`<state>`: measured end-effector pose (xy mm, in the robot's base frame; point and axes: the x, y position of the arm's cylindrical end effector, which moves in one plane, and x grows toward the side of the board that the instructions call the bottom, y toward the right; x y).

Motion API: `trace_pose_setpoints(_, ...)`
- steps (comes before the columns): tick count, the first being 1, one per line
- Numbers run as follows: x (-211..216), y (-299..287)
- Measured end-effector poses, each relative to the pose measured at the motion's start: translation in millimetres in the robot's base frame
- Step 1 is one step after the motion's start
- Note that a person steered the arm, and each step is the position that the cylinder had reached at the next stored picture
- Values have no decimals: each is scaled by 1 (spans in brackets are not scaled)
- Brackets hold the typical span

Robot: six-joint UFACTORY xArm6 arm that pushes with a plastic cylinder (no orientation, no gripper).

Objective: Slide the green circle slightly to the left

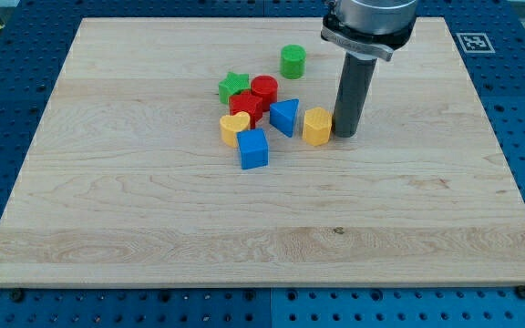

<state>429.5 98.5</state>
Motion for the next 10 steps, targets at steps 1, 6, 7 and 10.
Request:
trace_pose_setpoints(1,-59,15)
trace_pose_setpoints(6,-155,-31)
trace_pose_setpoints(7,-115,0)
trace_pose_setpoints(10,-145,-27)
